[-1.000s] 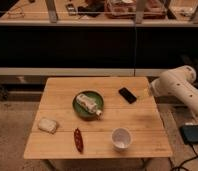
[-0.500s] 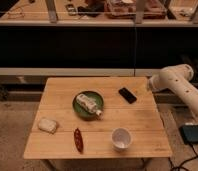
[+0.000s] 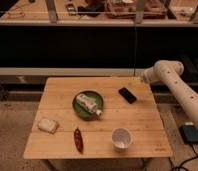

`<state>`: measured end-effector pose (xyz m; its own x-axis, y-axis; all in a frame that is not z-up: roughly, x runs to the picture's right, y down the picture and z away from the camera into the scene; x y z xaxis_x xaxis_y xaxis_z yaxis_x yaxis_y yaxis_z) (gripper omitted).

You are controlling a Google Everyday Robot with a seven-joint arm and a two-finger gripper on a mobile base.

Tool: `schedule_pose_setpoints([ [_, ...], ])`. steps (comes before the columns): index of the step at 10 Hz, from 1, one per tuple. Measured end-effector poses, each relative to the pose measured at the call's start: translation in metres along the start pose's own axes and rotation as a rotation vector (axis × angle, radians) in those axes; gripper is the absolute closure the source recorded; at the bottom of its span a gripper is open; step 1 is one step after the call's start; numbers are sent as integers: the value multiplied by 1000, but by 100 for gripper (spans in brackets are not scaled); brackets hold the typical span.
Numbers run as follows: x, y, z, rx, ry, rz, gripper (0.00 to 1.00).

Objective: Place the eraser in the ceramic cup

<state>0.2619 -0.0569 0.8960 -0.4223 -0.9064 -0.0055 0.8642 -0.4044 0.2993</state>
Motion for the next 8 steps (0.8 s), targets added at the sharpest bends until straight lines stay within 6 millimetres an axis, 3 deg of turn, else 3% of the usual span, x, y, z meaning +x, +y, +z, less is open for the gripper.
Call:
schedule_pose_setpoints([
  [5, -10, -48, 24, 100, -72, -63, 20],
  [8, -14, -57, 46, 89, -85, -97, 20],
])
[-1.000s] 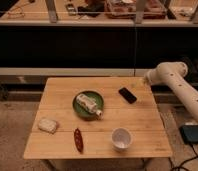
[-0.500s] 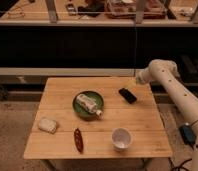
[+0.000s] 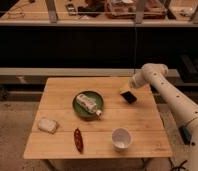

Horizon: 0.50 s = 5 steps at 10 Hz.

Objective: Place the eraser in the ceramic cup

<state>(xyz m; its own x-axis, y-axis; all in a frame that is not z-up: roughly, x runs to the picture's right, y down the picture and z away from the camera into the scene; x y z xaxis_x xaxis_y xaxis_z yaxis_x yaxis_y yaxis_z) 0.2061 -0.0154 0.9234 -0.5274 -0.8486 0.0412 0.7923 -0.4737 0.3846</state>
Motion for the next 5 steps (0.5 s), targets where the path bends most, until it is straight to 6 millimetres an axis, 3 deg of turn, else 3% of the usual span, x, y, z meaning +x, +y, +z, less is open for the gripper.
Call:
schedule_pose_setpoints([
  [5, -24, 0, 35, -15, -59, 27, 20],
])
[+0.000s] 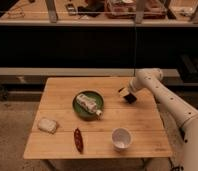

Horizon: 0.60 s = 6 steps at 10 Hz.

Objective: Place the eraser in the ceramic cup

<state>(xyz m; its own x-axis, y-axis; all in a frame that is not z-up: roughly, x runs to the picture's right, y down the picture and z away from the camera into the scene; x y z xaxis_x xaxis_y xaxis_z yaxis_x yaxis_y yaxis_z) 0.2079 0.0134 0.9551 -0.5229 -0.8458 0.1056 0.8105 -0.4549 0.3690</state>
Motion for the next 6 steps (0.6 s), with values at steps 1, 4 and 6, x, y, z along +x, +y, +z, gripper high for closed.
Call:
schedule_pose_setpoints([
  [1, -3, -1, 5, 3, -11, 4, 20],
  [4, -16, -4, 21, 14, -48, 13, 20],
  [6, -20, -4, 27, 15, -64, 15, 31],
])
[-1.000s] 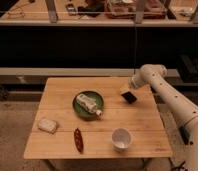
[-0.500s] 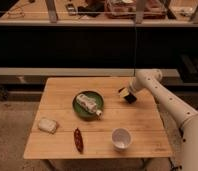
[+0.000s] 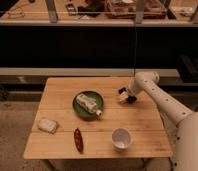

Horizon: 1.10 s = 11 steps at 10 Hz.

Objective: Place the eraser in the ceramic cup

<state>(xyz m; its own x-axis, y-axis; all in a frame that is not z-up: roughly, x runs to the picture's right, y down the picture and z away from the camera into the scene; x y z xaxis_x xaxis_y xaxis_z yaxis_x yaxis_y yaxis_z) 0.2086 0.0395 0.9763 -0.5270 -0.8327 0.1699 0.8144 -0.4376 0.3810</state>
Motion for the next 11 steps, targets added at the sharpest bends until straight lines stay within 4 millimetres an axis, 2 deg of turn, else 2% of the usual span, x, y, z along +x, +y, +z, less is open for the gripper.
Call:
schedule_pose_setpoints([
  [4, -7, -3, 4, 27, -19, 7, 72],
  [5, -7, -6, -2, 45, -21, 3, 82],
  [6, -6, -8, -15, 61, -19, -7, 88],
  [7, -6, -9, -34, 76, -17, -19, 89],
  [9, -7, -10, -93, 109, -3, -73, 89],
  [11, -24, -27, -162, 162, -2, -164, 89],
])
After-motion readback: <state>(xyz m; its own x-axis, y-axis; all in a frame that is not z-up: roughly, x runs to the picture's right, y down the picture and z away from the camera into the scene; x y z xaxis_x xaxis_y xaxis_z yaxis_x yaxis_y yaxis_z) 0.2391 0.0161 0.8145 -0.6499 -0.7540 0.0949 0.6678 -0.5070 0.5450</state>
